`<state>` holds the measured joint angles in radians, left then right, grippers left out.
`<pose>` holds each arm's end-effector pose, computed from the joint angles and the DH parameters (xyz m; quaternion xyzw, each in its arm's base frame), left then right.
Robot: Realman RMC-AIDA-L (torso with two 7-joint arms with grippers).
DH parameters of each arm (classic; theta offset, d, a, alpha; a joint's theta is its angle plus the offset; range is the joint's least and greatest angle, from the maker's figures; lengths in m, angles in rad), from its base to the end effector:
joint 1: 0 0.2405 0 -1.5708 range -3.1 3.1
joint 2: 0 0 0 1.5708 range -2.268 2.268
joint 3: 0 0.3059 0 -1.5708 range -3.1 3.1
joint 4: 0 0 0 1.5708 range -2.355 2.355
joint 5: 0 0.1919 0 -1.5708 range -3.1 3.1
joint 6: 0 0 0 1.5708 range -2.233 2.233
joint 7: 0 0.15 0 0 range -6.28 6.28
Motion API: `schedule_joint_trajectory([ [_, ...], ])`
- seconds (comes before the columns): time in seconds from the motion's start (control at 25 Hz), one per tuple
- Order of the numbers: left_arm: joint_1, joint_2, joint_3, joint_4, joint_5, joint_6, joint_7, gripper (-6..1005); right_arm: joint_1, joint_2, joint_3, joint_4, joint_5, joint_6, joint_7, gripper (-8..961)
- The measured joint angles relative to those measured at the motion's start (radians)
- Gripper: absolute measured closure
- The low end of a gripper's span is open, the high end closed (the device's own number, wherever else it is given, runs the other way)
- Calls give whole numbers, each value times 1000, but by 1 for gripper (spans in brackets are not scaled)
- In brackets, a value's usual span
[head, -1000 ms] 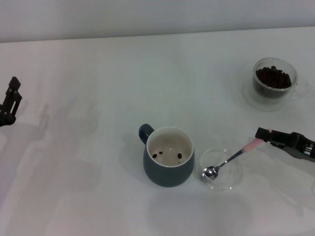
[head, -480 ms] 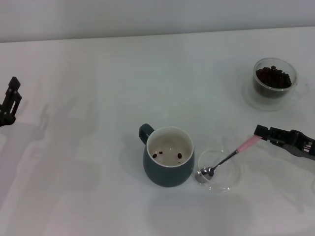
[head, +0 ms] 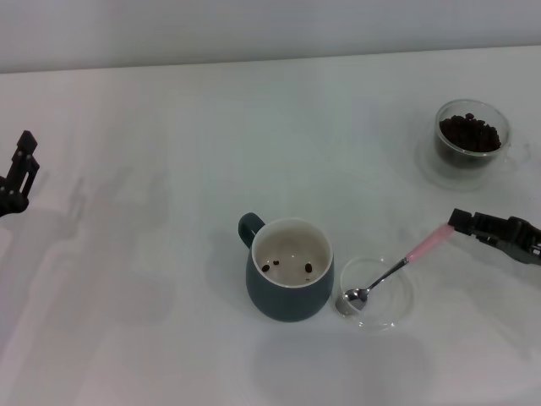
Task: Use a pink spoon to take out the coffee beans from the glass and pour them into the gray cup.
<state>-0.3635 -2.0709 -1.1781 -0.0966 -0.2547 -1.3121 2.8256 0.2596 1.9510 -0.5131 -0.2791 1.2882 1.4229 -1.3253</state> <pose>-0.3570 0.3108 -0.0343 -0.7477 -0.2052 -0.3317 0.5374 0.4160 0.2487 -0.0030 -0.6609 0.6410 0.3461 0.1804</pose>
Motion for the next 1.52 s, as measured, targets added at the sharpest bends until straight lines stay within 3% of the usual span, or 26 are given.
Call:
schedule_joint_trajectory([
  [0.32, 0, 0, -1, 0, 0, 1, 0, 481, 1, -26, 24, -5, 9, -1, 0, 667],
  [0.48, 0, 0, -11, 0, 0, 1, 0, 480, -4, -50, 81, -16, 10, 1, -7, 665],
  [0.68, -1, 1, -18, 0, 0, 1, 0, 480, -9, -56, 178, -67, 11, 8, -32, 662],
  [1.12, -2, -2, -135, -6, 0, -1, 0, 480, 15, -45, 311, -96, 45, -13, -237, 657],
  [1.32, 1, -5, -167, -13, 0, -10, 0, 480, 9, -24, 376, -96, 124, -16, -450, 655],
  [1.52, 7, -10, -170, -14, -18, -6, 0, 480, 5, 16, 462, -89, 188, -40, -732, 652],
])
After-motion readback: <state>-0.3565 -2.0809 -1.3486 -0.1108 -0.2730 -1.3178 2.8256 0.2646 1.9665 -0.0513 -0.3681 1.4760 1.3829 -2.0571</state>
